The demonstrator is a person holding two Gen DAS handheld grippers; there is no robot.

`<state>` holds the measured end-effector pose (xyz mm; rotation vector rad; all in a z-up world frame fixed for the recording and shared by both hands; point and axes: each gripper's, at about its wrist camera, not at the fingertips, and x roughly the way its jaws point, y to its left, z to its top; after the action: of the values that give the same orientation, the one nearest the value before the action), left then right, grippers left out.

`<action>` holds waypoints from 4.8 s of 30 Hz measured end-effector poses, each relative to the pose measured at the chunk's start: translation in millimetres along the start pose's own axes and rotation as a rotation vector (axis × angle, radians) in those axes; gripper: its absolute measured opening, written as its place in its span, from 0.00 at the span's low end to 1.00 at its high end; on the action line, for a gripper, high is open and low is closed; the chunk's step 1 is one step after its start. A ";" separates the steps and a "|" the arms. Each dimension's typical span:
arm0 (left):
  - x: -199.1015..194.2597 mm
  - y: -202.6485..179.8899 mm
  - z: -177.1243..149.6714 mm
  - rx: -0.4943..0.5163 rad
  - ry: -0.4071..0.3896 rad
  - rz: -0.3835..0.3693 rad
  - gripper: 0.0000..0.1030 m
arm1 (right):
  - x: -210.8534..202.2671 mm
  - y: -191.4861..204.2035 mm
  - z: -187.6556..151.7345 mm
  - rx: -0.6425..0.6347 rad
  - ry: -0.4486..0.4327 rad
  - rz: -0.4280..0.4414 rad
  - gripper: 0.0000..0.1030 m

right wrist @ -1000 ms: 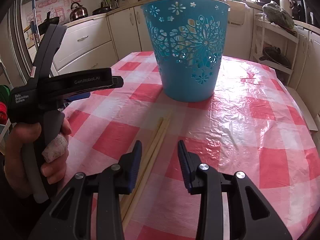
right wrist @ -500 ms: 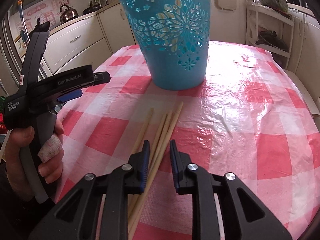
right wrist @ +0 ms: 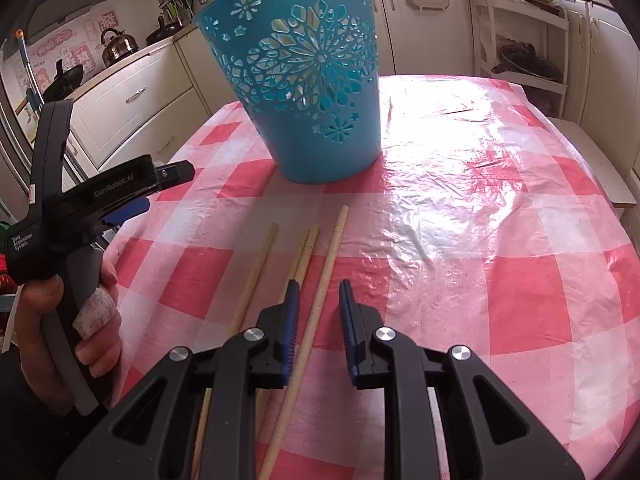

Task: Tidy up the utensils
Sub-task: 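Grip a chopstick with the right tool while the left tool grasps another chopstick, then lift the chopstick with the left tool toward the teal basket, then lower the chopstick into the teal basket and open the left tool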

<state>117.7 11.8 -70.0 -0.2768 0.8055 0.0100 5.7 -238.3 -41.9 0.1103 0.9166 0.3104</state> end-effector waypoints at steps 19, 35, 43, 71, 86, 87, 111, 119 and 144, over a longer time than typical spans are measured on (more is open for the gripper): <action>-29.3 -82.1 -46.7 0.334 0.129 -0.059 0.88 | 10.2 -3.9 18.2 -0.076 0.076 -0.095 0.07; -16.1 -105.6 -63.7 0.403 0.203 -0.009 0.23 | 4.5 -23.4 19.1 -0.006 0.072 -0.021 0.07; -14.3 -106.3 -56.5 0.501 0.249 -0.117 0.05 | 4.5 -28.0 20.1 0.011 0.069 -0.004 0.07; -8.0 -65.7 -40.6 0.242 0.182 -0.102 0.06 | 11.1 -21.8 22.9 -0.035 0.049 -0.050 0.07; -9.3 -80.7 -44.3 0.340 0.175 -0.027 0.05 | 10.6 -17.6 19.5 -0.076 0.047 -0.073 0.06; -10.0 -80.1 -44.2 0.337 0.176 -0.028 0.05 | 11.1 -17.5 19.6 -0.075 0.044 -0.073 0.06; -39.3 -80.8 -32.3 0.290 0.136 -0.122 0.05 | 9.4 -24.4 23.5 -0.038 0.013 -0.089 0.06; -65.1 -63.3 -5.6 0.175 0.082 -0.238 0.05 | 11.9 -22.8 23.2 -0.046 0.033 -0.096 0.07; -128.0 -123.7 160.5 0.091 -0.355 -0.390 0.05 | 12.0 -19.0 21.5 -0.059 0.031 -0.106 0.06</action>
<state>156.9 -55.4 156.9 -0.3312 0.3887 -0.3348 33.8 -251.8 -42.3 0.0024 0.9393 0.2410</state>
